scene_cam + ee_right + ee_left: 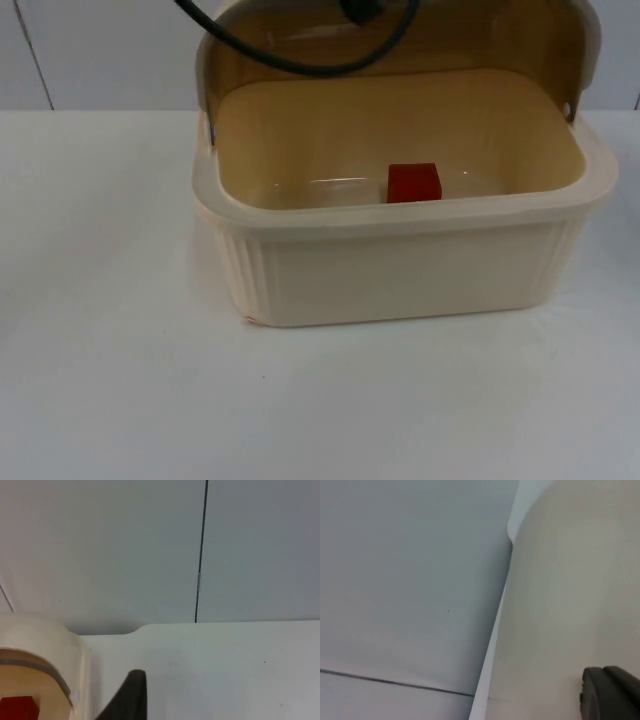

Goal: Open the box lid with the left hand, place the block into the box with the right hand, then close the box lid with the left hand.

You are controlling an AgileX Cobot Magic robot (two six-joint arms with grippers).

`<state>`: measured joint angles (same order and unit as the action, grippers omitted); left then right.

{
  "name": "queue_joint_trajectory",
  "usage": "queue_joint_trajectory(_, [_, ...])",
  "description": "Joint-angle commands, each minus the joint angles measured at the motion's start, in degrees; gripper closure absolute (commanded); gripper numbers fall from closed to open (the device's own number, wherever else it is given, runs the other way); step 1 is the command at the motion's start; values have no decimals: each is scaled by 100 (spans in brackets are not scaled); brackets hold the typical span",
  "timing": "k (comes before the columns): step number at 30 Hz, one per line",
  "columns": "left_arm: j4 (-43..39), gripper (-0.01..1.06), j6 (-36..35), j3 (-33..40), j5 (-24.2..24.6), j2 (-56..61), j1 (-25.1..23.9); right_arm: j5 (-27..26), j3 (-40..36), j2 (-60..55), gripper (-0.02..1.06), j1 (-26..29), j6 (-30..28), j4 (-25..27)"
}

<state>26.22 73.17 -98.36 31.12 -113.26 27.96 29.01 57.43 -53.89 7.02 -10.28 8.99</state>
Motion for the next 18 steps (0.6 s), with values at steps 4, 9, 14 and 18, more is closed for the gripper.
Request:
queue_joint_trajectory(4, [94,105,82,-22,381,-47,245,-68,16,21,0,-40,1,11])
queue_joint_trajectory(9, [-167,105,-150,-11,381,-47,454,-68,16,21,0,-40,1,11])
queue_joint_trajectory(14, [-704,105,-645,-1,505,-34,543,-3,16,21,0,-40,1,11])
queue_joint_trajectory(18, [-812,105,-665,452,240,148,616,101,16,21,0,-40,1,11])
